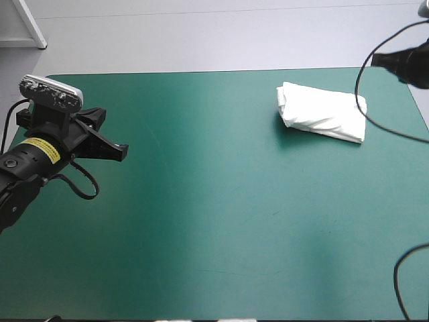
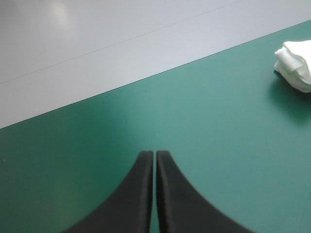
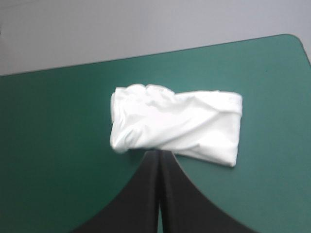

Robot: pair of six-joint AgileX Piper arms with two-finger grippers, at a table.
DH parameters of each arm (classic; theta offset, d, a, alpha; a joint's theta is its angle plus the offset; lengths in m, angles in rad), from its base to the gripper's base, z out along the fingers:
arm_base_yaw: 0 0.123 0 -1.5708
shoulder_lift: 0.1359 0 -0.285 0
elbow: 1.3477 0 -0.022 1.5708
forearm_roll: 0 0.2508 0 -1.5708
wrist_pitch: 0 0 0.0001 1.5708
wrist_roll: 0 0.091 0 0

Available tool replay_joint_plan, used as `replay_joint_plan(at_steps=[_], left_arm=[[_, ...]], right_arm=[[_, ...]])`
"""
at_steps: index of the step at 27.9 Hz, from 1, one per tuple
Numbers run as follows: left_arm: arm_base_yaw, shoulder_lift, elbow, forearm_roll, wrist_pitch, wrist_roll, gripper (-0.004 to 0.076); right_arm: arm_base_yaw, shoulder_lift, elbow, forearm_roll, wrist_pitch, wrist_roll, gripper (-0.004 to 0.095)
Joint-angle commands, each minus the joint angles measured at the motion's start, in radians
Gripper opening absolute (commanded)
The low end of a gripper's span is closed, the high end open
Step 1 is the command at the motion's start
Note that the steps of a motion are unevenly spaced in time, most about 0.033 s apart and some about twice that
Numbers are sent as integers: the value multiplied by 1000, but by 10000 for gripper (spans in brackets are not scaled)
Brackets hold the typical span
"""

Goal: Fold the cloth

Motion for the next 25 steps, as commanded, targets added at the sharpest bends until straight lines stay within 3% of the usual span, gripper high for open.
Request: replay_joint_plan(at_steps=[1,5,12,19,25], left_arm=[[-4,-11,-22,12,-45,-4,19],[-4,-11,-15,12,10,28,19],[-4,-13,111,6,-10,43,19],[-4,-30,290,-21,-70,43,19],[-4,-149,512,-40,-196,43,19]], right_arm=[[19,-202,186,17,-46,-51,-17],[25,-442,493,14,-71,-142,-17],[25,-790,877,5,-324,-231,-17],[25,-902,1098,29,-431,-305,-17],[25,-1008,1335,170,-540,-400,-17]])
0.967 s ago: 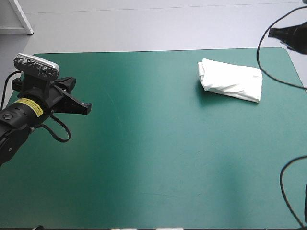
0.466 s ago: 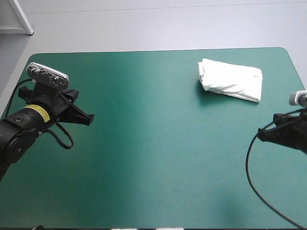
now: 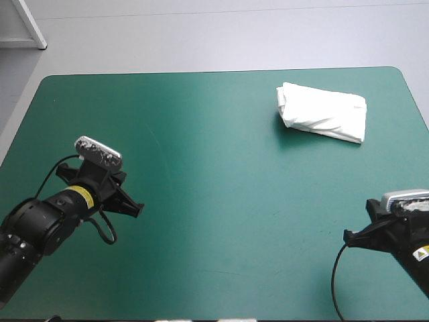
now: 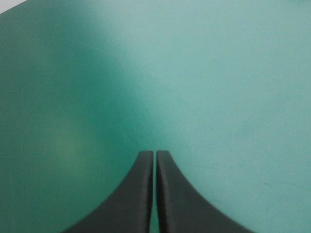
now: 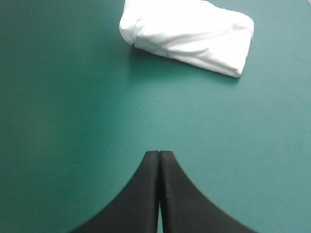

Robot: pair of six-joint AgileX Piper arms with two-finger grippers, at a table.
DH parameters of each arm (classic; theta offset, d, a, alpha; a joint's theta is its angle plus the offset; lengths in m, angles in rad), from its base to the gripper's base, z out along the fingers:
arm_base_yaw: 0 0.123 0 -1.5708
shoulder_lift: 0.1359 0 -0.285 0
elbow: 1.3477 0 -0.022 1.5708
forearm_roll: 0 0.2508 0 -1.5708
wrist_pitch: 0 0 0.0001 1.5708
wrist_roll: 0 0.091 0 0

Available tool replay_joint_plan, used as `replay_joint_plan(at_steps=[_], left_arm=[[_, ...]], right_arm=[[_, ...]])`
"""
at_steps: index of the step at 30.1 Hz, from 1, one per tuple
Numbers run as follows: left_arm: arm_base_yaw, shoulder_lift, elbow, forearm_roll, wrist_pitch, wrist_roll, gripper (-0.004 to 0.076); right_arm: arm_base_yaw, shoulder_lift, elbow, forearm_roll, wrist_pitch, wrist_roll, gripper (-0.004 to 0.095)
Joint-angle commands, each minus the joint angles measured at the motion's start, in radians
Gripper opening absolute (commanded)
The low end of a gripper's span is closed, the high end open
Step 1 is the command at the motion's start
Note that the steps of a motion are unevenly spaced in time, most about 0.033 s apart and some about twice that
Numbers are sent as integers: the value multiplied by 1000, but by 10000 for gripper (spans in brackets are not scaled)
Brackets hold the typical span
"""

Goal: Fold the cloth

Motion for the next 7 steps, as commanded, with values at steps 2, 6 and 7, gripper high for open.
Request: replay_joint_plan(at_steps=[2,6,7], left_arm=[[-4,-125,120,-2,-116,-2,19],[-4,-228,226,-2,-109,-2,19],[-4,-258,252,-2,-112,-2,19]], right_arm=[[2,-89,128,143,-114,-102,-17],[2,-162,233,181,-108,-155,-17],[2,-172,249,194,-130,-152,-18]])
